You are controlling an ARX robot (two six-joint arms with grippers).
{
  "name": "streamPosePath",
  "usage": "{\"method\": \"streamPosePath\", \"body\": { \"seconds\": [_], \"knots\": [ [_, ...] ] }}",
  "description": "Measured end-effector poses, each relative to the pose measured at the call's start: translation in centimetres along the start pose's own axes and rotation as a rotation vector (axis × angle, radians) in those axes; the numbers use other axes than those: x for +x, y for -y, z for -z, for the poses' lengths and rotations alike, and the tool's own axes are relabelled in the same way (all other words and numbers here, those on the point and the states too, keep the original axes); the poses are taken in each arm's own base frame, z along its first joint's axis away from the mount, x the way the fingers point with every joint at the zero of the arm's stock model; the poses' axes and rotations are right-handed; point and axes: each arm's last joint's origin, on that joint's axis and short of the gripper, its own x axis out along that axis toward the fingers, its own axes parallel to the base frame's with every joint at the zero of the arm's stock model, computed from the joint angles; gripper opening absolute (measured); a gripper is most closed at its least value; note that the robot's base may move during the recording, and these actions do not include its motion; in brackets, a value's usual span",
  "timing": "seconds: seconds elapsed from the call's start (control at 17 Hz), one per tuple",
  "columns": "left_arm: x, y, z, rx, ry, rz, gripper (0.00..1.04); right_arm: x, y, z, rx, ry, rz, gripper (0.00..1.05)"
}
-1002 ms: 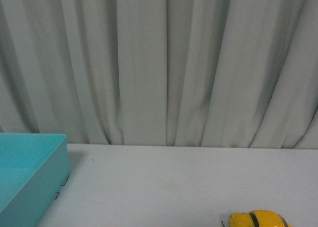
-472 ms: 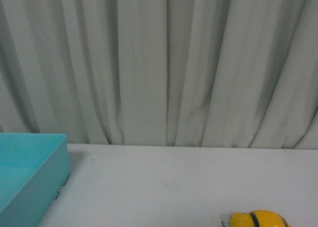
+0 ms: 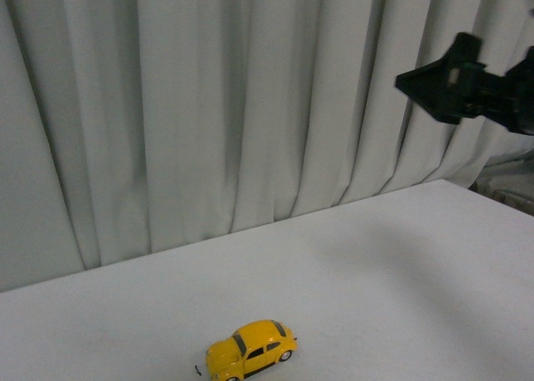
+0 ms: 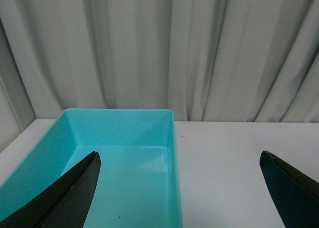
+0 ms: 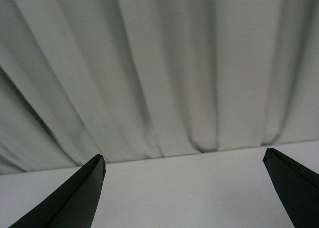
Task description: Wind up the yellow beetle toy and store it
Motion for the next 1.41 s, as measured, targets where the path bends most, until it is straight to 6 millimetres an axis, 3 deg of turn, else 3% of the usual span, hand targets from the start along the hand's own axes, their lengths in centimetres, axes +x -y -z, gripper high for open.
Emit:
{"method": "streamPosePath", "body": {
  "seconds": [0.12,0.35,0.53,0.77,1.0,1.18,1.3,1.41],
  "knots": [
    [0.0,0.0,0.0,0.000,0.000,0.000,0.98,4.3,-0.5,0.0,-0.047,-0.058,-0.149,0.98],
    [0.0,0.0,0.0,0.000,0.000,0.000,0.98,7.8,-1.3,0.4,-0.098,-0.134,-0.259,0.98],
    [0.0,0.0,0.0,0.000,0.000,0.000,0.98,12.5,-2.7,2.8,-0.247,-0.282,-0.492,0.98],
    [0.0,0.0,0.0,0.000,0.000,0.000,0.98,14.7,-3.7,4.8,-0.448,-0.422,-0.793,0.98],
    [0.0,0.0,0.0,0.000,0.000,0.000,0.98,15.2,-2.9,9.8,-0.615,-0.620,-1.018,0.98],
    [0.0,0.0,0.0,0.000,0.000,0.000,0.98,15.5,-3.6,11.0,-0.772,-0.637,-1.170,0.98],
    [0.0,0.0,0.0,0.000,0.000,0.000,0.98,16.7,-4.0,13.9,-0.932,-0.663,-1.320,0.98],
    [0.0,0.0,0.0,0.000,0.000,0.000,0.98,17.1,-3.9,14.2,-0.939,-0.675,-1.332,0.98]
  ]
}}
